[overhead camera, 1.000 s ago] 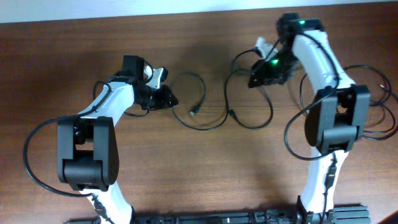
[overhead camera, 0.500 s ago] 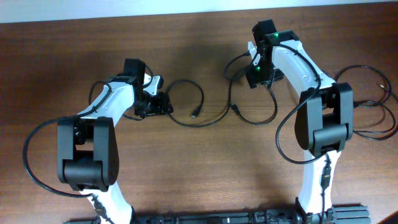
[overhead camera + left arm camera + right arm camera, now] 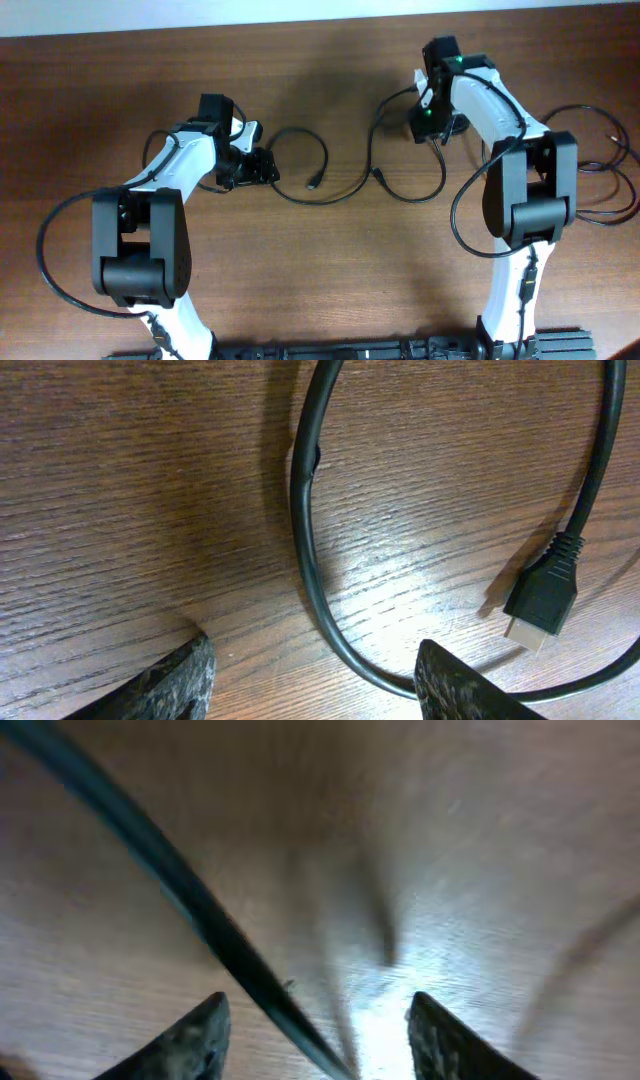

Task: Untangle cables
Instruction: 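Pull the remaining cable from the left gripper to the right pile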

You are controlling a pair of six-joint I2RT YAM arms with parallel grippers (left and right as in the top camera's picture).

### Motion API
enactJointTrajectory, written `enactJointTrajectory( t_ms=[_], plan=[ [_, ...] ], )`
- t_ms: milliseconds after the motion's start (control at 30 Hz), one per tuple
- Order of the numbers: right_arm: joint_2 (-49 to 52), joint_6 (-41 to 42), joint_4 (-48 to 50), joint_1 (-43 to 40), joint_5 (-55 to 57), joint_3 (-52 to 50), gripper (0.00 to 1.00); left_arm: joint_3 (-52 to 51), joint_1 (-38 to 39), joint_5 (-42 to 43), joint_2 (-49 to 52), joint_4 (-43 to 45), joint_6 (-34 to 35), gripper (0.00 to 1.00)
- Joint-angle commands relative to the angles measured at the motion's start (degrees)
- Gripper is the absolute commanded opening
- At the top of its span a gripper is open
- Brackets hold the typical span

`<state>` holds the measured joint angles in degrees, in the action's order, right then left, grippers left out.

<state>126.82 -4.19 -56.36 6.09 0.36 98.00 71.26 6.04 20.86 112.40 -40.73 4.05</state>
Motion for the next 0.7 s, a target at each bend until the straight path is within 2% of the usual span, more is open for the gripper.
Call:
enactJointTrajectory(
  t_ms=[0,67,100,267,367,533,667],
  plan=[
    [0.1,0.7,0.1,0.3,-4.6,-0.9,0.32,-0.3,0.0,-2.3,0.5,-0.1,-0.7,0.66],
    [0.1,0.7,-0.6,0.3,-6.9,-0.9,0.09,-0.3,0.0,-2.3,0.5,-0.1,-0.7,0.66],
    [0.0,0.7,-1.3,0.3,-8.6,-0.9,0.04,-0.3,0.0,-2.3,0.5,-0.1,-0.7,0.66],
    [-3.0,-0.5,-11.7,0.2,-25.3,7.0,0.04,-0.3,0.0,-2.3,0.5,-0.1,-0.7,0.67],
    [-4.6,-4.8,-18.2,0.2,-37.6,15.1,0.04,-0.3,0.0,-2.3,0.5,-0.1,-0.7,0.67],
    [-4.7,-6.5,-27.6,0.3,-44.4,27.8,0.04,-0.3,0.0,-2.3,0.5,-0.1,-0.7,0.67],
    [-4.7,-6.5,-27.0,0.4,-60.7,29.0,0.04,-0.3,-0.1,-5.0,0.5,0.0,-0.7,0.70]
  ],
)
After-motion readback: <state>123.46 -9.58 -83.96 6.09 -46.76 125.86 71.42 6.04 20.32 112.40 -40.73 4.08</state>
